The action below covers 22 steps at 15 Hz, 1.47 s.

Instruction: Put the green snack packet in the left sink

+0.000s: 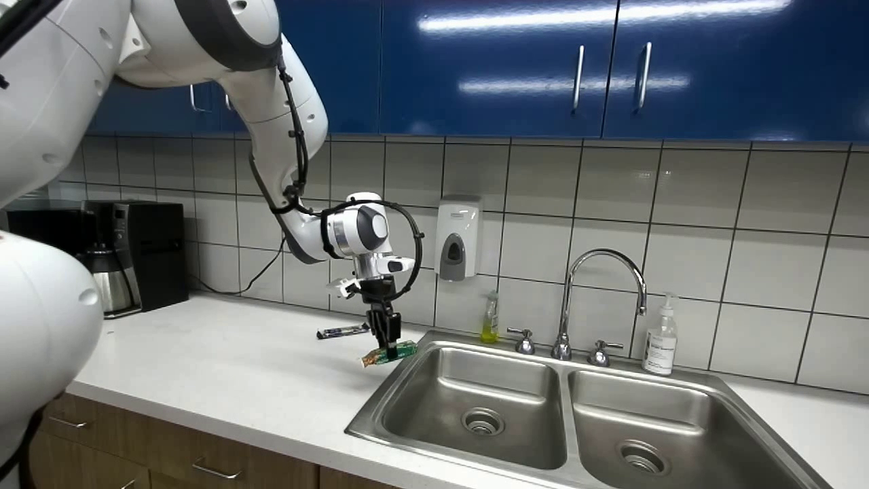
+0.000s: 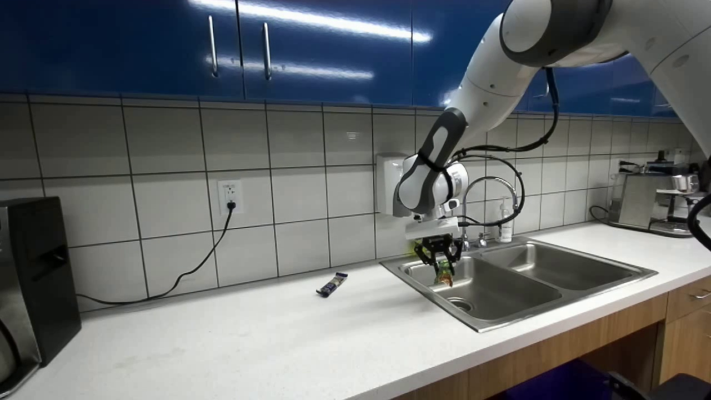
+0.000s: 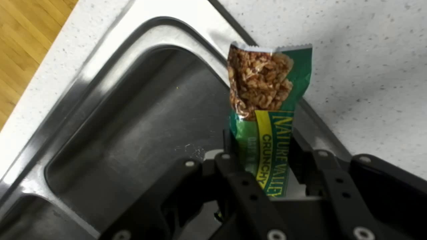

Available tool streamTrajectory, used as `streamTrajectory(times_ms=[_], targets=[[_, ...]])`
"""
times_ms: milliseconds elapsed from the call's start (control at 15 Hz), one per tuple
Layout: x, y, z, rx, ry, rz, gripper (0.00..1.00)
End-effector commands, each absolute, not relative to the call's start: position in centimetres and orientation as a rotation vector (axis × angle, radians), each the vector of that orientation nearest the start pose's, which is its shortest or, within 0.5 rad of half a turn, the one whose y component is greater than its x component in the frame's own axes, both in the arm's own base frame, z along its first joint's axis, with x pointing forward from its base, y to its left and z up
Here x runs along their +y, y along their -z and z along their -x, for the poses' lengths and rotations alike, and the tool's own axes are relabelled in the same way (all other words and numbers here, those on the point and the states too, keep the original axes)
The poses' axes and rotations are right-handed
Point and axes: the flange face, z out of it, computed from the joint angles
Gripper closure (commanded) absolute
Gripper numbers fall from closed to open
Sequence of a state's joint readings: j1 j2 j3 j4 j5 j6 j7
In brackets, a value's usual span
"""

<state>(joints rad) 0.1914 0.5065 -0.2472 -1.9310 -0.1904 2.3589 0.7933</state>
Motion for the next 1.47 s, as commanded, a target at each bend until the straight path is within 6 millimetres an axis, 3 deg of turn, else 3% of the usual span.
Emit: streamTrajectory(times_ms=[0, 400, 667, 1400], targets=[[-6.2, -22.5, -60.4, 1.25, 0.052, 3.159, 0.84], [-10.9, -20.8, -59.8, 1.367, 0.036, 3.133, 0.84], [-12.9, -19.0, -60.1, 1.402, 0.032, 3.128, 0.84], [-17.6, -13.5, -62.9, 1.487, 0.057, 3.106, 0.84]])
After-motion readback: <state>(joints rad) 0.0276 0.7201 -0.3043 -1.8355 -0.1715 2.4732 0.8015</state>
